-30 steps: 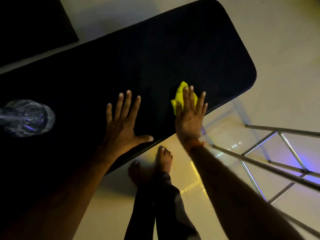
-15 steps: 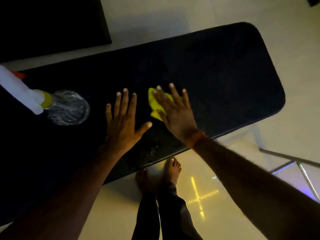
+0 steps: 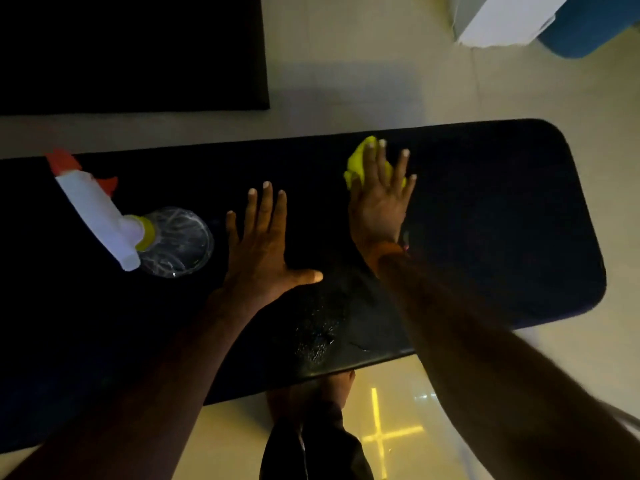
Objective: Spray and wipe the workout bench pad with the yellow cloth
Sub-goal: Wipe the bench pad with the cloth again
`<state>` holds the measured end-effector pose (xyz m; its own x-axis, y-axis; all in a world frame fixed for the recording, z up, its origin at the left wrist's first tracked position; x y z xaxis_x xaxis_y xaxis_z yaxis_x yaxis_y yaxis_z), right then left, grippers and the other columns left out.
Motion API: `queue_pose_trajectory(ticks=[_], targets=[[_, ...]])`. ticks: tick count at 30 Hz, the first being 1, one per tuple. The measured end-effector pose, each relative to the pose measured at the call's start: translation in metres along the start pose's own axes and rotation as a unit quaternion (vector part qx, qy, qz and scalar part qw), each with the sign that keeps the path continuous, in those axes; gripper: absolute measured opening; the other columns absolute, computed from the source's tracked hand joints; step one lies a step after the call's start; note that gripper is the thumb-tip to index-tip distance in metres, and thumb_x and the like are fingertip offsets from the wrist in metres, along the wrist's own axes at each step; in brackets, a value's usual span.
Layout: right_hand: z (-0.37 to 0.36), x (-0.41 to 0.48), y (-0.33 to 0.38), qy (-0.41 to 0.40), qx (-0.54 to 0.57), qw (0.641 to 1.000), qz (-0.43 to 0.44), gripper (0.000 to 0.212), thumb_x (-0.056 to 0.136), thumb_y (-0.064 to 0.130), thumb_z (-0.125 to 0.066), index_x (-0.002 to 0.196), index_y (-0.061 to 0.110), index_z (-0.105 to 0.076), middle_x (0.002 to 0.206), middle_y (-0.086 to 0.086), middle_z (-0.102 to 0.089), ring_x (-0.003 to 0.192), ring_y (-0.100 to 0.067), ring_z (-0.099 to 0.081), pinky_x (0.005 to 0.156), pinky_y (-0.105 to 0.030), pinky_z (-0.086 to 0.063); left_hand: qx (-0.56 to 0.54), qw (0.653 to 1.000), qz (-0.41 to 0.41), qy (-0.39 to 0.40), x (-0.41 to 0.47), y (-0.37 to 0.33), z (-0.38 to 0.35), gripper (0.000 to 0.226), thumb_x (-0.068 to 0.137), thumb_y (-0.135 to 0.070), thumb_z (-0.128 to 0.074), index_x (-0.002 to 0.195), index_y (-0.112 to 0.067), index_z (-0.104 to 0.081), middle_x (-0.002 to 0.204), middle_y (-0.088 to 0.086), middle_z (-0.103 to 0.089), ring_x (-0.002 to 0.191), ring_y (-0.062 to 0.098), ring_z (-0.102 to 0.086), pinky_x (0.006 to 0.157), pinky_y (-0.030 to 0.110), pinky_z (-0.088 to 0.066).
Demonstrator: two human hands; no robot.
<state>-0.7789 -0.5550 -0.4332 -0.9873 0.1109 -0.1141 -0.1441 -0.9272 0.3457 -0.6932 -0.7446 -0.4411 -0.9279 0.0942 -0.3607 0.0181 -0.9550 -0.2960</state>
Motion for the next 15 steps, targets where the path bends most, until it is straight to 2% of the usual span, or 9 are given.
queue_pose_trajectory(ticks=[1, 3, 4, 5, 8, 9, 11, 13, 15], targets=[[-0.009, -0.015, 0.027, 0.019, 0.001, 0.995, 0.097, 0.059, 0.108, 0.041, -0.032, 0.162, 0.02, -0.023, 0.171, -0.002, -0.016, 0.159, -0.035, -0.004, 0.127, -0.06, -0.007, 0.004, 1.0, 0.01, 0.003, 0.001, 0.002, 0.0, 0.148, 0.051, -0.09, -0.061, 0.161, -0.019, 0.008, 0.169, 0.005, 0.019, 0.156, 0.026, 0.018, 0.121, 0.059, 0.006], [-0.021, -0.046, 0.059, 0.069, -0.034, 0.947, 0.312, 0.057, 0.108, 0.041, -0.033, 0.16, 0.019, -0.03, 0.169, -0.003, -0.025, 0.158, -0.034, -0.013, 0.126, -0.059, -0.013, 0.014, 1.0, 0.024, 0.006, 0.001, 0.006, 0.001, 0.149, 0.049, -0.093, -0.056, 0.161, -0.018, 0.009, 0.169, 0.006, 0.02, 0.156, 0.026, 0.018, 0.121, 0.06, 0.004], [-0.02, -0.038, 0.058, 0.069, -0.052, 0.931, 0.354, 0.057, 0.108, 0.043, -0.033, 0.16, 0.021, -0.032, 0.168, -0.001, -0.028, 0.158, -0.033, -0.016, 0.126, -0.06, -0.013, 0.016, 1.0, 0.027, 0.006, 0.001, 0.007, 0.001, 0.149, 0.048, -0.094, -0.052, 0.161, -0.018, 0.009, 0.169, 0.005, 0.019, 0.156, 0.025, 0.018, 0.121, 0.06, 0.004], [-0.016, -0.015, 0.052, 0.055, -0.063, 0.94, 0.33, 0.056, 0.108, 0.044, -0.033, 0.16, 0.022, -0.032, 0.168, 0.001, -0.028, 0.158, -0.033, -0.015, 0.126, -0.061, -0.012, 0.017, 0.999, 0.028, 0.004, 0.0, 0.007, 0.001, 0.149, 0.047, -0.095, -0.048, 0.161, -0.018, 0.009, 0.169, 0.005, 0.018, 0.156, 0.025, 0.017, 0.121, 0.06, 0.003], [-0.007, 0.046, 0.027, 0.027, -0.017, 0.997, 0.064, 0.056, 0.109, 0.043, -0.031, 0.162, 0.026, -0.023, 0.171, 0.005, -0.016, 0.159, -0.033, -0.001, 0.126, -0.06, -0.002, 0.016, 0.999, 0.031, -0.004, -0.002, 0.009, 0.001, 0.149, 0.045, -0.097, -0.044, 0.161, -0.018, 0.007, 0.17, 0.004, 0.016, 0.156, 0.023, 0.016, 0.121, 0.059, 0.003], [-0.012, 0.042, 0.035, 0.03, -0.005, 0.998, 0.049, 0.056, 0.11, 0.042, -0.032, 0.162, 0.025, -0.022, 0.172, 0.004, -0.014, 0.159, -0.034, 0.0, 0.127, -0.059, -0.001, 0.016, 0.999, 0.031, -0.005, -0.002, 0.009, 0.0, 0.149, 0.046, -0.097, -0.044, 0.161, -0.017, 0.007, 0.17, 0.004, 0.016, 0.156, 0.023, 0.016, 0.121, 0.059, 0.003], [-0.024, 0.012, 0.074, 0.052, -0.021, 0.978, 0.2, 0.057, 0.108, 0.039, -0.034, 0.162, 0.021, -0.024, 0.171, -0.001, -0.018, 0.159, -0.036, -0.006, 0.127, -0.059, -0.007, 0.02, 0.999, 0.035, -0.01, -0.003, 0.009, 0.0, 0.15, 0.047, -0.098, -0.044, 0.161, -0.016, 0.007, 0.17, 0.005, 0.015, 0.156, 0.022, 0.016, 0.122, 0.057, 0.003], [-0.029, -0.007, 0.089, 0.082, -0.056, 0.922, 0.375, 0.056, 0.107, 0.038, -0.035, 0.16, 0.021, -0.03, 0.168, -0.001, -0.027, 0.158, -0.033, -0.016, 0.126, -0.057, -0.016, 0.022, 0.999, 0.039, -0.015, -0.005, 0.009, 0.002, 0.149, 0.048, -0.098, -0.042, 0.161, -0.014, 0.005, 0.17, 0.006, 0.014, 0.157, 0.023, 0.013, 0.122, 0.057, 0.001], [-0.022, 0.025, 0.083, 0.058, -0.071, 0.928, 0.36, 0.056, 0.107, 0.043, -0.033, 0.159, 0.022, -0.033, 0.167, 0.001, -0.031, 0.157, -0.032, -0.02, 0.125, -0.057, -0.017, 0.017, 0.999, 0.044, -0.018, -0.006, 0.01, 0.003, 0.149, 0.048, -0.097, -0.041, 0.161, -0.013, 0.005, 0.17, 0.007, 0.013, 0.157, 0.023, 0.012, 0.122, 0.057, 0.001]])
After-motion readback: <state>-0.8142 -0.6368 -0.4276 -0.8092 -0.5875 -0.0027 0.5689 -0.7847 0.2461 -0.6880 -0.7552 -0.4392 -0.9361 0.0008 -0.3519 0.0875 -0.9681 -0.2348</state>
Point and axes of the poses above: each hand's wrist, its own x-axis towards the middle knuckle, its own z-axis out of the back of the hand, y = z × x, the point moved 9 cm from there along x, towards the middle knuckle
